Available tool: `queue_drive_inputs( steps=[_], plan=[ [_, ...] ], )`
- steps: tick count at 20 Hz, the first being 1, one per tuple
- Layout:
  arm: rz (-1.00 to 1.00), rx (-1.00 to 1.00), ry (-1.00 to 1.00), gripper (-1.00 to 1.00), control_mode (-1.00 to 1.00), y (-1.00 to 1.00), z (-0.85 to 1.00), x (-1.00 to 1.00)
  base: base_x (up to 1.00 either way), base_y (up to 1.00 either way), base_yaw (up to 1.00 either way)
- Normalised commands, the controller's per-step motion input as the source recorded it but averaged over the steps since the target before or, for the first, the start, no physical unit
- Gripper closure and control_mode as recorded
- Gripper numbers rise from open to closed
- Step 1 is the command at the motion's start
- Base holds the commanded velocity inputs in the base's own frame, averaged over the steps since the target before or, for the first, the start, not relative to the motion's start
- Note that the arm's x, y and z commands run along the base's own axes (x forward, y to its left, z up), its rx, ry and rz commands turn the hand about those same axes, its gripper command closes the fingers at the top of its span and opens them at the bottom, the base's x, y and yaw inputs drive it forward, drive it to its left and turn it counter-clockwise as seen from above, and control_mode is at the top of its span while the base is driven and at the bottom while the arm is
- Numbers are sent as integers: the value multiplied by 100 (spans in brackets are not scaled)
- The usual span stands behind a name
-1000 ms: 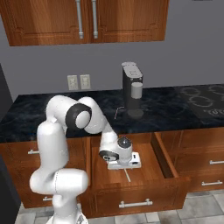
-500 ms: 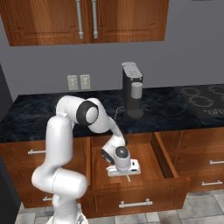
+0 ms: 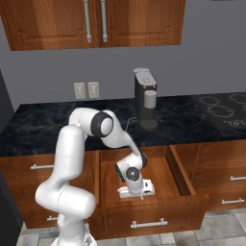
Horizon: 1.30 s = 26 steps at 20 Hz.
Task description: Pick the dish brush from the drawer and place it on the counter.
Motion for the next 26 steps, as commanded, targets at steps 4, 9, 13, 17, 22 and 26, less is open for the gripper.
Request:
queue_drive_inputs(
  steps=[4,9,13,17,22,26],
  plan=[
    [0,0,0,-100,-100,-2,-13,36,0,0,0],
    [0,0,-1,-100,-100,-14,-6,18,0,0,0],
    [0,0,-1,-100,-100,-36,-2,11,0,0,0],
    [2,0,0,-100,-100,-19,-26,27,0,0,0],
    [6,4,7,100,-100,4,-68,23,0,0,0],
    [12,0,23,100,-100,29,-87,-1,0,0,0]
  ],
)
